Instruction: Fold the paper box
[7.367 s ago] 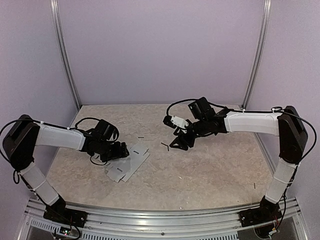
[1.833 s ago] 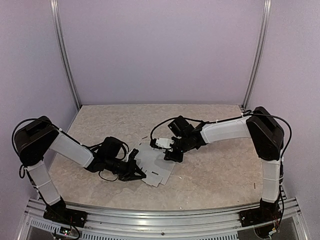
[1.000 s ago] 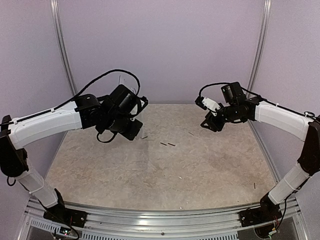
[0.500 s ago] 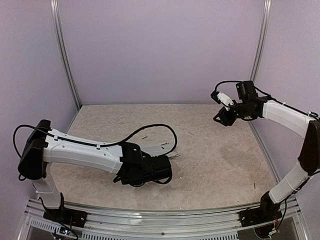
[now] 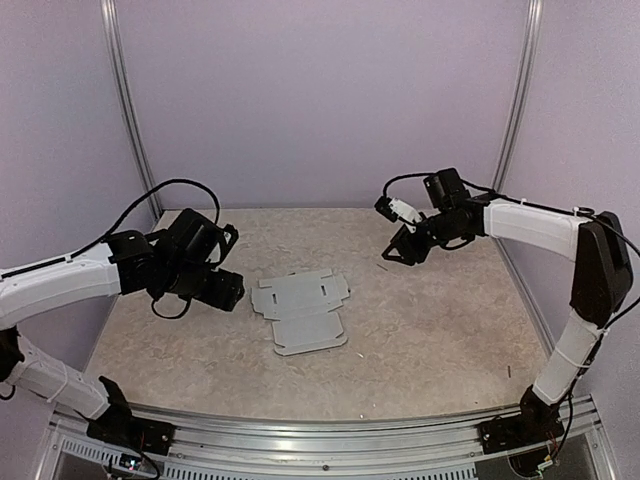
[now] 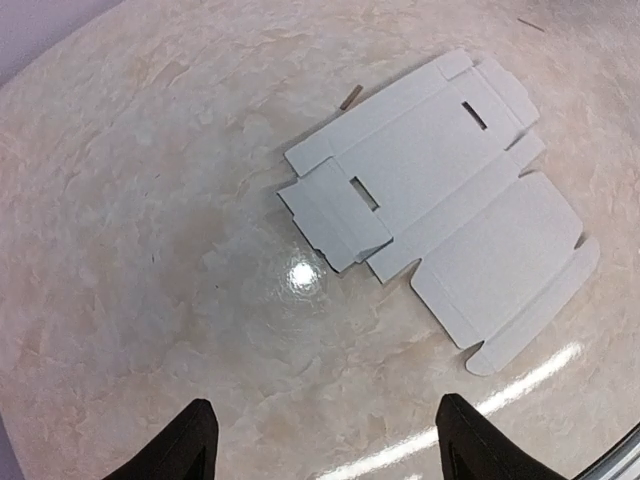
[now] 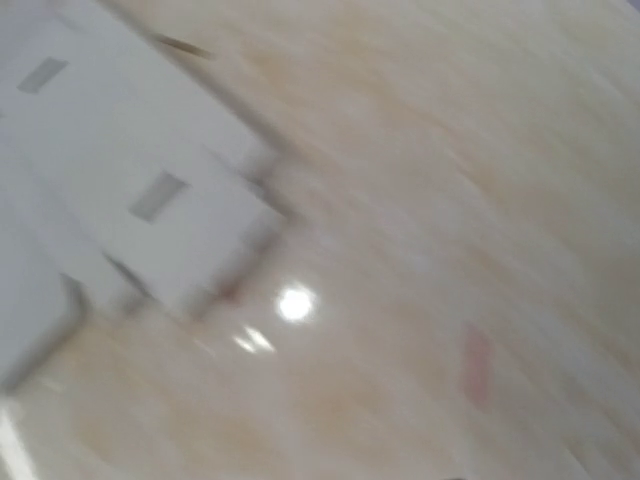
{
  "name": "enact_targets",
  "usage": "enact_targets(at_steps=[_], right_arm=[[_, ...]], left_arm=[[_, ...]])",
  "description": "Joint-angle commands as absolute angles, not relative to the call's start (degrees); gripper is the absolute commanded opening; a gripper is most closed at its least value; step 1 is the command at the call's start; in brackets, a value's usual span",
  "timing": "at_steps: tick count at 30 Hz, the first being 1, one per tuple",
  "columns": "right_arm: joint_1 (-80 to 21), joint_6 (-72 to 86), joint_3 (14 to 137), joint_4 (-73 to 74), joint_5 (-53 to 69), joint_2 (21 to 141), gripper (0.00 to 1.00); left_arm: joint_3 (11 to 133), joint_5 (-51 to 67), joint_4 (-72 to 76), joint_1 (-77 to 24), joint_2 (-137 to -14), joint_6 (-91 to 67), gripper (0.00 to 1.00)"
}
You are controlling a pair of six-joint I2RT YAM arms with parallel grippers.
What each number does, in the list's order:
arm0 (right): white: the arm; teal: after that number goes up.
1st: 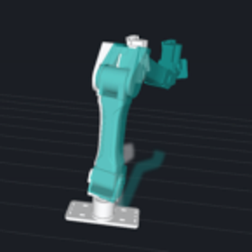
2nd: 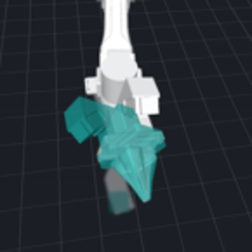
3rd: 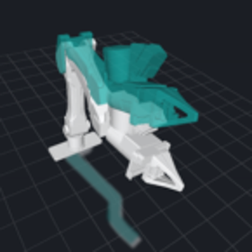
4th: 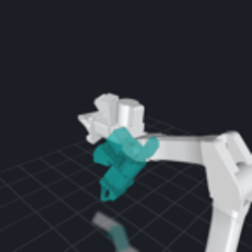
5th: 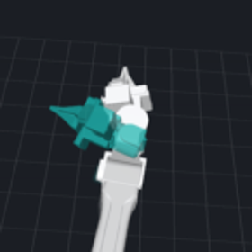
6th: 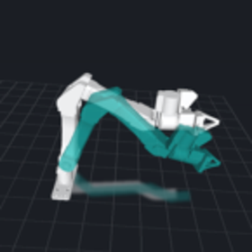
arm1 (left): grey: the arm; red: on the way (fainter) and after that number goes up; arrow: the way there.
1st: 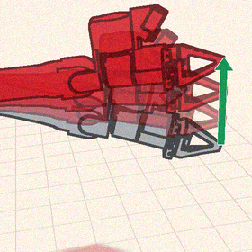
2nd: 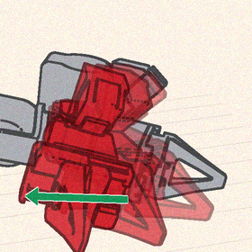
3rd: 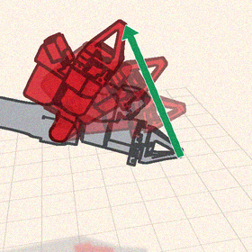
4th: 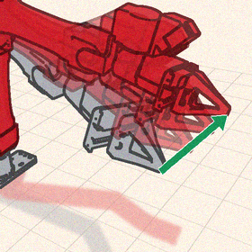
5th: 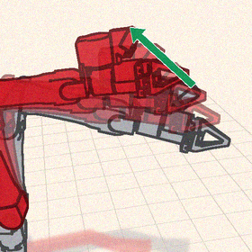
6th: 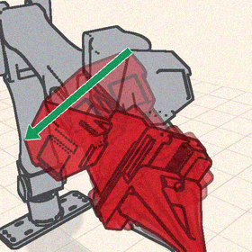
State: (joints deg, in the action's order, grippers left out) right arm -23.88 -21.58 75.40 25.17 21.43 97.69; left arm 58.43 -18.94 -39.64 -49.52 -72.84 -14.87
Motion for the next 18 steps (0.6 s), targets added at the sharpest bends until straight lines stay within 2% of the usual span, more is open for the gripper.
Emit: enact_targets(at_steps=[1, 6, 13, 18], right_arm=[[-30.9, -21.6, 80.3, 26.3, 21.9, 103.3, 0.50], [-36.0, -21.7, 85.5, 28.5, 23.7, 109.9, 0.46], [-38.3, -21.2, 87.4, 29.7, 24.3, 112.8, 0.44], [-38.3, -21.7, 85.3, 29.2, 23.6, 111.4, 0.45]], left_arm=[[56.3, -2.2, -29.7, -36.9, -75.8, -28.4, 0.73], [56.2, 7.6, -20.8, -29.6, -83.0, -31.7, 0.68], [62.1, 9.6, -21.5, -28.9, -97.4, -33.4, 0.61], [60.5, 13.8, -16.5, -28.1, -101.0, -33.7, 0.52]])
